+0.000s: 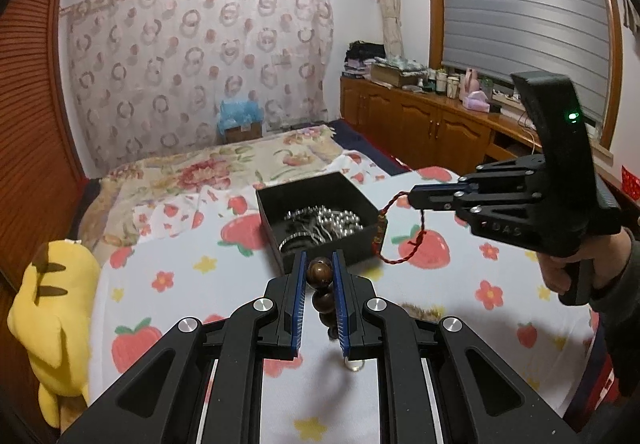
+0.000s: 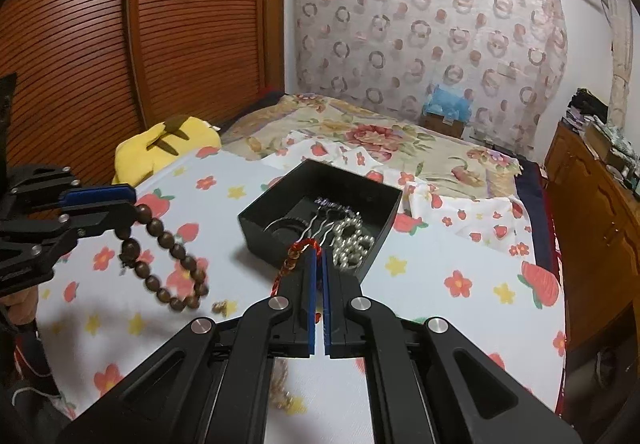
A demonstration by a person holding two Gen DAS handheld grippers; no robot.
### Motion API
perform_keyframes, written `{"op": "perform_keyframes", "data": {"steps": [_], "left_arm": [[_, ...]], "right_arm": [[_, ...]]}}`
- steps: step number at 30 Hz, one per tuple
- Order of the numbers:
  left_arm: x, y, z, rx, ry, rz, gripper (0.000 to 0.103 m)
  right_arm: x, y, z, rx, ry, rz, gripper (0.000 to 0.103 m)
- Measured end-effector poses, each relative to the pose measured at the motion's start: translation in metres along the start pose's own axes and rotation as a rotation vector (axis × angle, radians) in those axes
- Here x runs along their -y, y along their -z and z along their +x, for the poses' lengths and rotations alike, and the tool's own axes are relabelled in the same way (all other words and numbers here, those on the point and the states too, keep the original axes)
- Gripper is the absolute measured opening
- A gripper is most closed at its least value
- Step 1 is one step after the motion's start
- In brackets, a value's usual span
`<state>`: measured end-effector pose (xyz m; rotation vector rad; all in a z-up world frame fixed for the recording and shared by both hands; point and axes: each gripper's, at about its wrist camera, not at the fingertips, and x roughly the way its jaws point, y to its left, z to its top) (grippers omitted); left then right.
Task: Organize jewelry
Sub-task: 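Carry the red bracelet into the box with the right gripper while the left grasps the bead bracelet, then lower the brown bead bracelet into the box and open the left gripper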
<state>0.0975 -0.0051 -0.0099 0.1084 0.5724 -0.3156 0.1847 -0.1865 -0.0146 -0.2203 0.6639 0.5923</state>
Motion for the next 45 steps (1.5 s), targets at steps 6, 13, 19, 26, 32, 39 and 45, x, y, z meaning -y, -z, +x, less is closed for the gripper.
{"op": "perform_keyframes", "data": {"steps": [6, 13, 19, 26, 32, 39, 45], "left_arm": [[-0.005, -0.020, 0.010, 0.020, -0.019, 0.003, 0.012], [-0.013, -0.041, 0.024, 0.030, -0.033, 0.004, 0.012], [-0.016, -0.051, 0.036, 0.031, -0.043, -0.003, 0.012], [-0.017, -0.067, 0.054, 0.020, -0.053, 0.006, 0.012], [-0.017, -0.069, 0.059, 0.016, -0.052, 0.005, 0.012], [-0.019, -0.077, 0.092, -0.009, -0.052, -0.008, 0.012], [-0.013, -0.073, 0.107, -0.030, -0.049, -0.007, 0.012]], "right_arm": [[0.015, -0.020, 0.022, 0.006, 0.019, 0.047, 0.003], [0.028, -0.035, 0.048, 0.000, 0.003, 0.105, 0.003], [0.027, -0.035, 0.068, -0.029, -0.027, 0.114, 0.003], [0.026, -0.025, 0.086, -0.070, -0.055, 0.118, 0.005], [0.032, -0.021, 0.085, -0.072, -0.056, 0.127, 0.005], [0.042, -0.012, 0.074, -0.068, -0.067, 0.141, 0.006], [0.047, -0.002, 0.061, -0.058, -0.064, 0.139, 0.006]]}}
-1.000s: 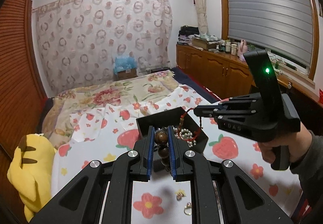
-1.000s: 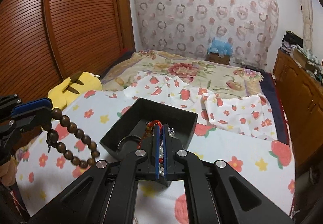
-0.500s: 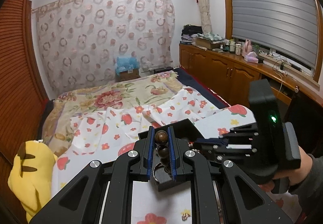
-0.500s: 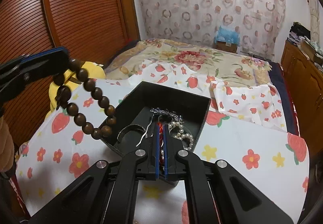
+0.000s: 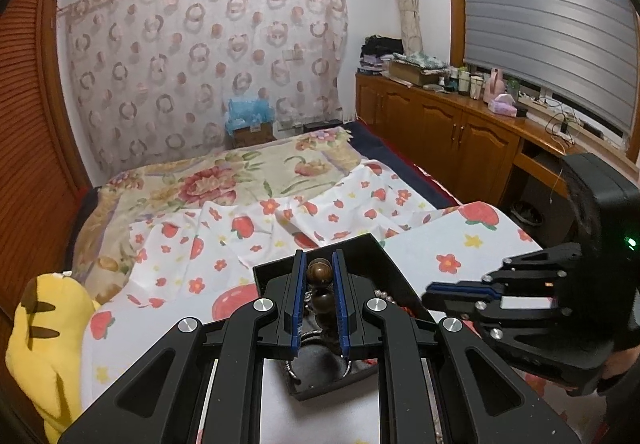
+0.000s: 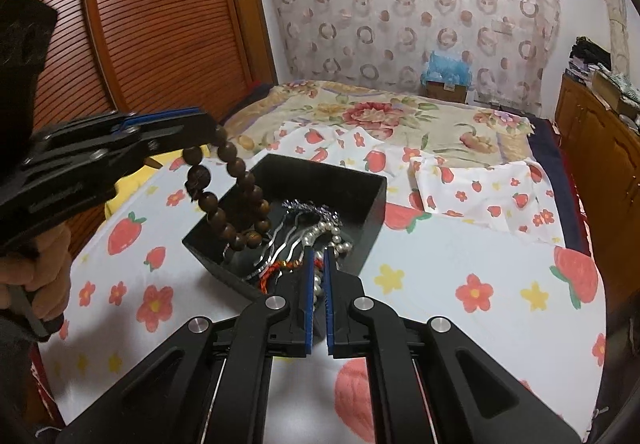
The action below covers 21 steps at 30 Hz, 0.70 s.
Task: Organize jewelry
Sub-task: 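Lower the brown bead bracelet into the box and open the left gripper, then move both grippers back over the remaining jewelry beside the box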
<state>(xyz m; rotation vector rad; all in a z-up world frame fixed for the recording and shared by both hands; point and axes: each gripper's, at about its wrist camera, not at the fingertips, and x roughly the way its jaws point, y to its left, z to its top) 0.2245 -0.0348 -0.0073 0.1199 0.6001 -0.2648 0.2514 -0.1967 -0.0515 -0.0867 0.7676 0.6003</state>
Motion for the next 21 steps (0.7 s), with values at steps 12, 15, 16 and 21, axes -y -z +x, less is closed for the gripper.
{"op": "perform_keyframes", "data": {"steps": [12, 15, 16, 21], "left_arm": [[0.008, 0.015, 0.019, -0.042, -0.007, 0.012, 0.014], [0.008, 0.017, 0.017, -0.036, -0.013, 0.016, 0.040], [0.008, 0.018, 0.016, -0.033, -0.014, 0.019, 0.043], [0.011, 0.029, 0.003, -0.002, -0.017, 0.027, 0.083]], "right_arm": [[0.004, 0.026, -0.018, 0.007, -0.005, -0.003, 0.006], [0.003, 0.032, -0.023, 0.012, -0.006, -0.006, 0.006], [0.002, 0.035, -0.026, 0.016, -0.008, -0.005, 0.006], [-0.004, 0.050, -0.041, 0.041, -0.021, -0.008, 0.006]]}}
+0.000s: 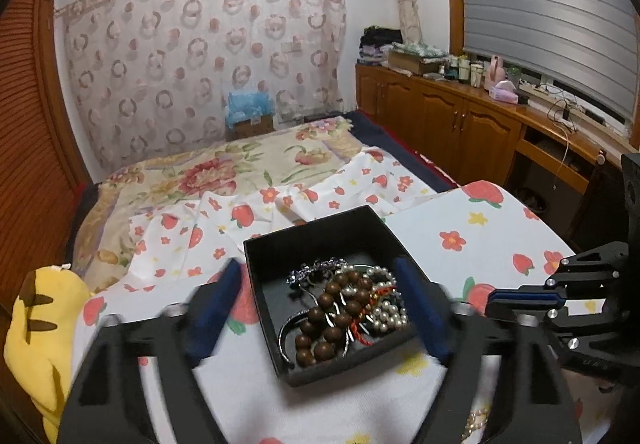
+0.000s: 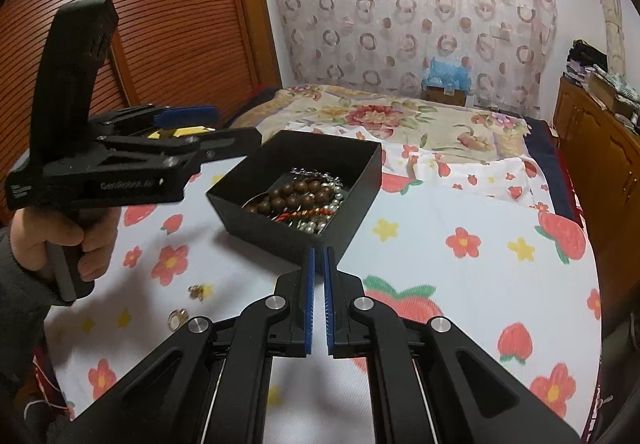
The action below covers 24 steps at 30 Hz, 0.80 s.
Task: Organize jewelry
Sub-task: 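Move both grippers back over the remaining jewelry beside the box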
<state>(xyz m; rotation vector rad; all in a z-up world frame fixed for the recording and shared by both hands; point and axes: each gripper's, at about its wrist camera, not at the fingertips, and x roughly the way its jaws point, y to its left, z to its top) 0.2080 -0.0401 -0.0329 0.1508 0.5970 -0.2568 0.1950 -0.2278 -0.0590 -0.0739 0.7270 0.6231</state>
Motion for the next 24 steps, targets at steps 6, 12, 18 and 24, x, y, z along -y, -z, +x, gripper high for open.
{"op": "perform_keyframes", "data": {"steps": [6, 12, 18, 24], "left_arm": [[0.008, 0.020, -0.010, -0.017, -0.021, 0.030, 0.095], [0.012, 0.047, -0.018, -0.062, -0.002, 0.024, 0.095], [0.009, 0.077, -0.021, -0.116, 0.042, 0.000, 0.095], [0.002, 0.100, -0.024, -0.177, 0.036, 0.003, 0.095]], "right_arm": [[-0.006, 0.017, -0.016, 0.017, -0.010, -0.009, 0.019], [-0.020, 0.032, -0.023, 0.002, -0.014, -0.043, 0.032], [-0.034, 0.048, -0.014, -0.065, -0.031, -0.082, 0.032], [-0.046, 0.064, 0.002, -0.153, -0.042, -0.132, 0.032]]}}
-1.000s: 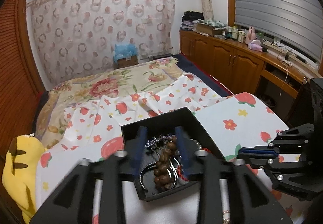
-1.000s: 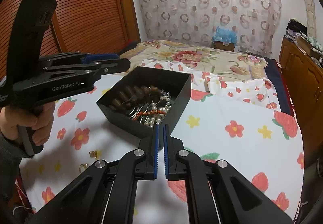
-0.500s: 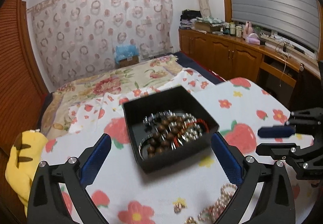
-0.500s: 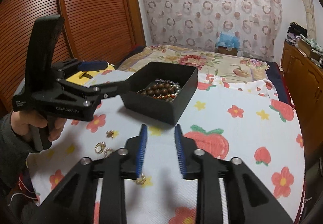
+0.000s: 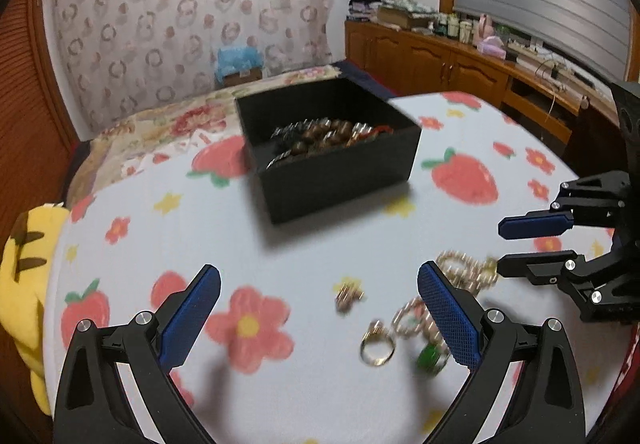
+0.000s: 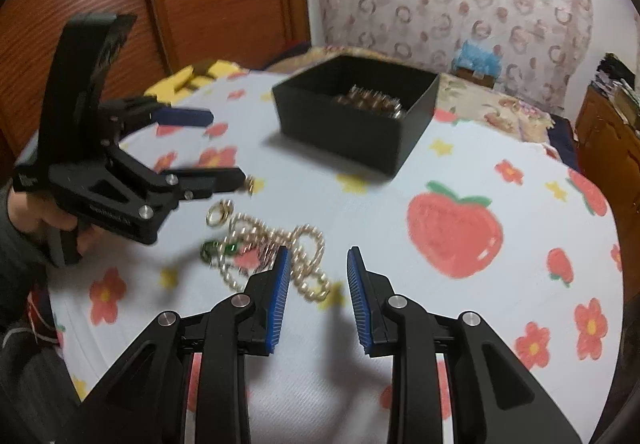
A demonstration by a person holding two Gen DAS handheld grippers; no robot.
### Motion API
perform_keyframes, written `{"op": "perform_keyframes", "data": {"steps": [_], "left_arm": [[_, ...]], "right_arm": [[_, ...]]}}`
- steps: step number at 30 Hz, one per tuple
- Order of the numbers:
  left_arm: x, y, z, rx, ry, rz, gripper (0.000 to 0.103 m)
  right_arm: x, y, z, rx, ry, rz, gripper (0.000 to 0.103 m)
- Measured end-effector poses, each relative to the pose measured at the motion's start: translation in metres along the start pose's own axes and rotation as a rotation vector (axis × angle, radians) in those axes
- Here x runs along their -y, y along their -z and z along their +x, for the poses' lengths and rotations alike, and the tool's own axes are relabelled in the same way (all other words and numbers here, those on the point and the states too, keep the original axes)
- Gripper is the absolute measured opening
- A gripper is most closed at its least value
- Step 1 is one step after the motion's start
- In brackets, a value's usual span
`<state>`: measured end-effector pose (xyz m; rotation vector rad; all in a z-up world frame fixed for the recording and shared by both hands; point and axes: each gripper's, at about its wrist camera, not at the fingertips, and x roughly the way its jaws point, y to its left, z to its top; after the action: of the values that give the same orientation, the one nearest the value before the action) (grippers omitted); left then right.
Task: Organize jewelry
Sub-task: 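Move both grippers back over the remaining jewelry beside the box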
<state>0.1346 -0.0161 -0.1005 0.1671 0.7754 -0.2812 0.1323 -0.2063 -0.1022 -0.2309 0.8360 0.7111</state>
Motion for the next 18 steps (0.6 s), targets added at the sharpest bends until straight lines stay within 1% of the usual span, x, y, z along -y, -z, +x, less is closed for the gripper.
{"op": "perform_keyframes", "data": {"steps": [2, 6, 8, 11, 15, 18], "left_arm": [[-0.002, 0.007, -0.003, -0.012, -0.003, 0.005, 0.095], [-0.004, 0.019, -0.007, -0.036, 0.020, 0.011, 0.095], [-0.004, 0.025, -0.008, -0.040, 0.023, 0.010, 0.095], [-0.004, 0.029, -0.008, -0.050, 0.030, 0.009, 0.095], [-0.004, 0.033, -0.005, -0.066, 0.031, 0.013, 0.095], [-0.004, 0.035, -0.004, -0.072, 0.032, 0.013, 0.095]], "right_arm": [[-0.003, 0.003, 0.004, -0.021, -0.006, -0.017, 0.032], [-0.011, 0.004, 0.008, -0.044, -0.011, -0.052, 0.031], [-0.014, 0.004, 0.009, -0.048, -0.004, -0.069, 0.026], [-0.017, 0.002, 0.010, -0.055, 0.009, -0.088, 0.024], [-0.015, 0.001, 0.012, -0.057, 0.037, -0.095, 0.023], [-0.008, -0.001, 0.011, -0.057, 0.042, -0.070, 0.023]]}}
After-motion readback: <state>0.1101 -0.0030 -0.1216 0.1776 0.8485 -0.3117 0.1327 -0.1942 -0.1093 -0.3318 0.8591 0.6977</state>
